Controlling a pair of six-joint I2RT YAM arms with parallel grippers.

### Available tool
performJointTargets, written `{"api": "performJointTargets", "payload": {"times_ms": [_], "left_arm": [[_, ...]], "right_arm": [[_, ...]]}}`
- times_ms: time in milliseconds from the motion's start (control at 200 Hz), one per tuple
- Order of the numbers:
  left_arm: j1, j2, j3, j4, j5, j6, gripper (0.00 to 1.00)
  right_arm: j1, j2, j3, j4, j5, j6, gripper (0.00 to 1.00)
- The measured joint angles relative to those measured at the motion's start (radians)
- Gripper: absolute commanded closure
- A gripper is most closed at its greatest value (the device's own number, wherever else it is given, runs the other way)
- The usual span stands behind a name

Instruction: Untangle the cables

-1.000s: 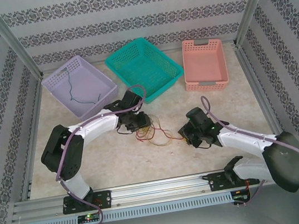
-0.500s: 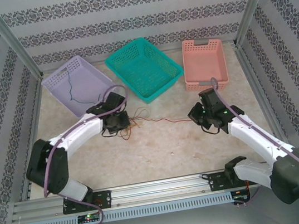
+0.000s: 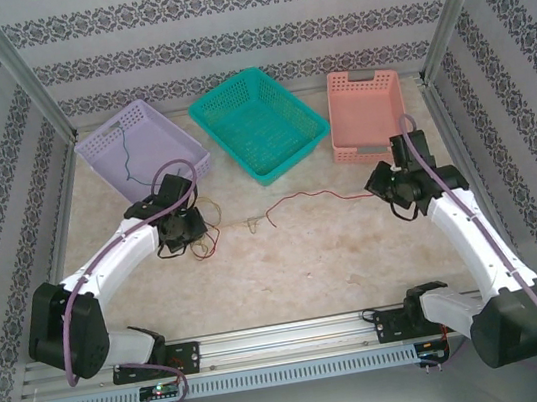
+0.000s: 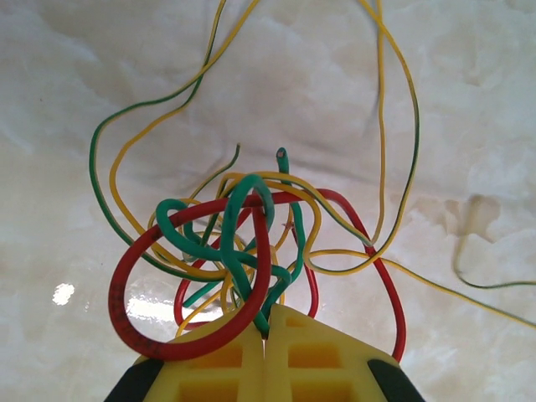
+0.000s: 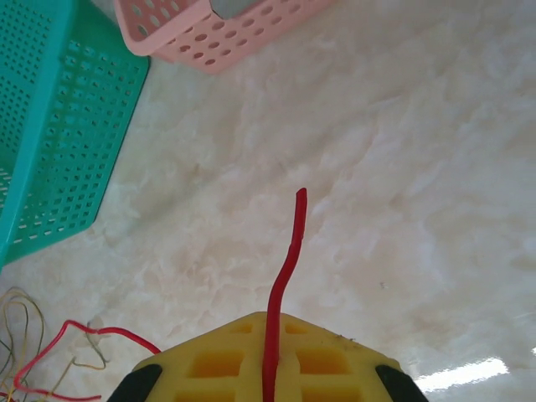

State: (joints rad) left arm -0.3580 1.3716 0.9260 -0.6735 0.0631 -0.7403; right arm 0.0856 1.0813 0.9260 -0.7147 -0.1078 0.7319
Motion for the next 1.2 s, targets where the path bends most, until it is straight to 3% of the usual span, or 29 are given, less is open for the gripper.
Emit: {"api": "performJointTargets", "payload": {"times_ms": [235,530,669,799,1019,1199], "left_arm": [[0.0,0.0,-0.034,0.019,0.071,-0.004,1.0],[-0.027,0.0,-0.05,0.098,0.159,-0.036,1.0],[-0.027,-0.014,-0.048,0.114,0.17,-0.081,0.54],[-0.027,-0.09,-0.003,0.098,0.161,-0.16,0.36],[-0.027,-0.21,0.165,0.087,0.128,-0.298,0.39],[-0.027,-0.241,0.204,0.129,0.161,-0.27,0.43]], "right_arm": [[-0.079,-0.007,0.009,0.064,-0.078,0.041,1.0],[0.18,0.01,0.099,0.163,-0.115,0.148,1.0],[0.268,0.01,0.123,0.219,-0.09,0.18,1.0],[0.311,0.01,0.129,0.27,-0.061,0.181,1.0],[0.311,0.003,0.131,0.346,-0.011,0.177,1.0],[0.295,0.062,0.188,0.342,-0.023,0.171,1.0]]}}
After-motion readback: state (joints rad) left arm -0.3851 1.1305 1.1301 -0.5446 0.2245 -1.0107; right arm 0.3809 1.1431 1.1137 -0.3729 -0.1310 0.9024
